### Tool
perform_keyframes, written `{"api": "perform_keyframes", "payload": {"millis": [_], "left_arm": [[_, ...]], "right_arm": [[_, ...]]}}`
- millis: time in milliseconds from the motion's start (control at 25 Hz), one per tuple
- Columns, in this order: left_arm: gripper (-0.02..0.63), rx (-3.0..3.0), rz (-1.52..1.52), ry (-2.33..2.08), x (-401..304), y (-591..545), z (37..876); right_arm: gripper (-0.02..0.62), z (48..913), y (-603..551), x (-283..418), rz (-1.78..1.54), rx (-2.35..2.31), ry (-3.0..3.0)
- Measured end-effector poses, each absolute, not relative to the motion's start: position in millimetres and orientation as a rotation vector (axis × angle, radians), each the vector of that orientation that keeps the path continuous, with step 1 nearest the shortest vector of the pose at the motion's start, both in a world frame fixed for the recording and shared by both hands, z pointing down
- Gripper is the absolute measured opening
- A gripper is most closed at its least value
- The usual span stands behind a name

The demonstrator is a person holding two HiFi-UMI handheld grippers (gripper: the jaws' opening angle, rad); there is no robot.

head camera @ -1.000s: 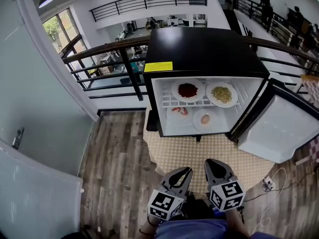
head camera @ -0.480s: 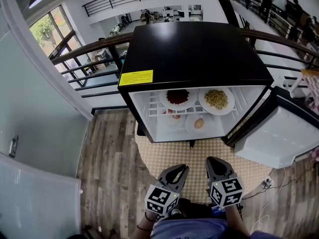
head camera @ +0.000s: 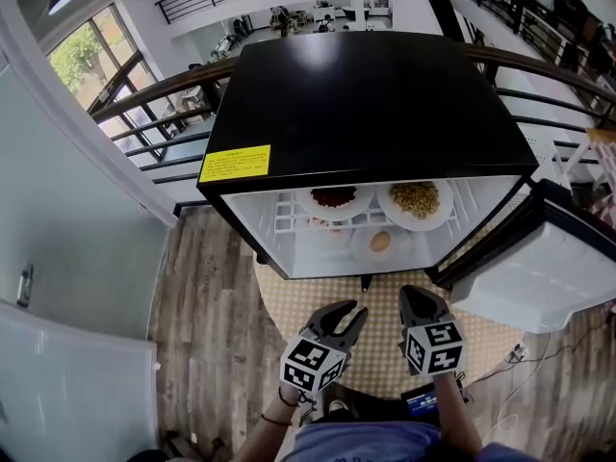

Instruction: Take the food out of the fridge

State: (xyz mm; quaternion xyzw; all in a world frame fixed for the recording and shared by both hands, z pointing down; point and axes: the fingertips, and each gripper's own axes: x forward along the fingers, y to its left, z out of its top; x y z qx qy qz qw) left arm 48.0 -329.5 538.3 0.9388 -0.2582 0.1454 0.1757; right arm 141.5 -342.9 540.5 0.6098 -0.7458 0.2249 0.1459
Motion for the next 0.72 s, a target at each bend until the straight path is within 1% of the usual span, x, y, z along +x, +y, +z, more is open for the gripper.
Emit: {"api": "perform_keyframes", "payload": {"millis": [200, 360, 400, 440, 480, 520, 720], "left_arm": [[0.138, 2.622, 0.414, -0.689, 62, -360, 554], [0.144, 2.608, 0.483, -0.680, 72, -383, 568], [0.146, 2.603, 0.504, -0.678, 74, -387, 571], [0.149, 2.595, 0.520, -0.680, 76, -392, 574], [0.150, 2.587, 0.530, -0.688, 77, -397, 577], [0.150, 2.577, 0.535, -0.701, 78, -403, 579], [0.166, 2.504, 0.548, -0.752, 77, -431, 594]], "right_arm": [[0.025, 562, -369, 154, 0.772, 1.772, -2.160], [0.025, 579, -388, 165, 0.905, 1.822, -2.154], [0.035, 584, -391, 166, 0.932, 1.821, -2.150], [0.080, 588, -395, 167, 0.952, 1.816, -2.147], [0.145, 592, -399, 168, 0.965, 1.812, -2.145], [0.166, 595, -404, 170, 0.971, 1.817, -2.139], [0.178, 607, -422, 177, 0.990, 1.853, -2.097]]}}
